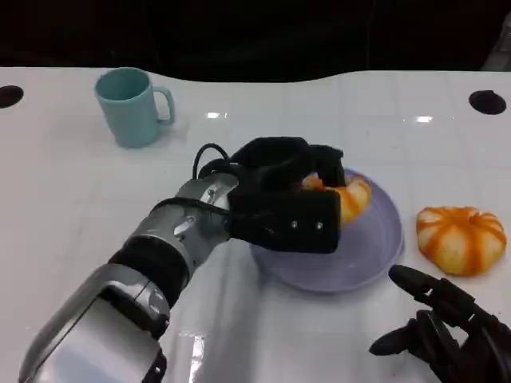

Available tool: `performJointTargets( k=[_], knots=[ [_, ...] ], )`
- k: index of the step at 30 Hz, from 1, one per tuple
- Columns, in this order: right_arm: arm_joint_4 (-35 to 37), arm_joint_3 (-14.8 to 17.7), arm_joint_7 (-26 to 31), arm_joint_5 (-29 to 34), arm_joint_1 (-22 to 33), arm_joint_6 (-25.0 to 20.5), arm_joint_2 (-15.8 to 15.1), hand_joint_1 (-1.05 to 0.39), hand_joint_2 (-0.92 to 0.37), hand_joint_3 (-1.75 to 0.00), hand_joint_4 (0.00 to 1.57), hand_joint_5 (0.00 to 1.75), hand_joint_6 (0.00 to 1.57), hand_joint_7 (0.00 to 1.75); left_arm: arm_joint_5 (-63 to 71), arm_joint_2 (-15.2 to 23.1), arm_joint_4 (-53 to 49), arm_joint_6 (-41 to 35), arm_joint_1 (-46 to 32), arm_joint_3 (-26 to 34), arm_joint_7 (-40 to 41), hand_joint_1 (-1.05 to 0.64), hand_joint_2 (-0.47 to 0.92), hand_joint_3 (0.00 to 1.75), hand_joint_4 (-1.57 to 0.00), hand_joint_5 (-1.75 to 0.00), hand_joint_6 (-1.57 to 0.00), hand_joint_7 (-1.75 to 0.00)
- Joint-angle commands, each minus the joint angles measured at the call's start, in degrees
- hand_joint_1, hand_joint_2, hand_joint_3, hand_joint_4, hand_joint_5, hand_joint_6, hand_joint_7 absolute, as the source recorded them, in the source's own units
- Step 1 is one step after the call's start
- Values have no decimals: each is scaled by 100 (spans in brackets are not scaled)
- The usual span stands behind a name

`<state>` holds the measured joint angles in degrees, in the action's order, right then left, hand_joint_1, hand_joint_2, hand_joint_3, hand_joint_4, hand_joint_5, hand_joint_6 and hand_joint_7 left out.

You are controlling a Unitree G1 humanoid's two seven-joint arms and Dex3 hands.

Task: Grasp the bread from the table and place it into the plate.

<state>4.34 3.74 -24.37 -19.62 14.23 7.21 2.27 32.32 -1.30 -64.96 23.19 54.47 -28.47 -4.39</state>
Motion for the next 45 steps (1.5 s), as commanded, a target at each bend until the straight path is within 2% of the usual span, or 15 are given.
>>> performJointTargets(
  k=[1,2,4,9,20,25,31,33,36,39,43,45],
  knots=[
    [19,38,-47,-47,3,106,-57,-74,-92,-33,74,111,92,38,-8,50,-105,-58,243,-17,-332,-34,92,8,-51,-45,-61,-7],
    [26,43,-50,-54,-3,96,-58,-75,-92,-33,75,111,93,39,54,69,-105,-119,281,-69,-395,-49,92,15,-39,-34,-49,-3],
    [59,53,-78,-68,-22,109,-61,-75,-92,-33,75,111,93,39,103,127,-79,-116,329,-109,-535,-61,92,26,-31,-28,-42,-1],
    [67,73,-88,-91,-20,104,-46,-74,-92,-33,75,111,93,39,98,263,73,-124,367,-118,-853,-74,92,44,-27,-23,-37,0],
    [64,76,-82,-66,-25,133,-58,-74,-92,-32,75,112,93,38,-169,640,644,-39,204,75,-1382,-80,92,52,-28,-23,-40,-1],
    [132,92,-111,-46,-46,213,-71,-74,-92,-33,73,111,92,37,-1266,949,1589,-22,-488,841,-2016,-72,92,46,-33,-25,-45,-3],
    [63,75,-66,-59,-21,139,-69,-74,-92,-33,74,112,93,37,-2710,861,2560,-37,-1657,1701,-2378,-61,92,41,-49,-46,-59,-7],
    [73,73,-65,-48,-26,151,-74,-74,-92,-33,73,112,92,37,-2988,819,2841,-212,-1904,1827,-2466,-58,92,41,-49,-62,-62,-7],
    [106,85,-110,-95,-51,139,-85,-74,-92,-33,73,112,93,37,-3857,519,3577,-518,-2700,2274,-2407,-56,92,41,-55,-75,-69,-9],
    [108,85,-104,-82,-55,151,-91,-74,-92,-33,73,112,93,37,-4789,263,4383,-1264,-3325,2589,-2522,-56,92,44,-49,-94,-72,-10],
    [79,80,-69,-64,-42,142,-95,-75,-92,-33,73,112,93,37,-5994,43,5635,-2748,-4181,2894,-2354,-60,92,40,-57,-111,-82,-18],
    [74,80,-58,-64,-40,134,-94,-75,-92,-33,73,112,93,37,-6289,48,6002,-3228,-4396,2967,-2307,-61,92,43,-56,-121,-79,-27]
  ],
)
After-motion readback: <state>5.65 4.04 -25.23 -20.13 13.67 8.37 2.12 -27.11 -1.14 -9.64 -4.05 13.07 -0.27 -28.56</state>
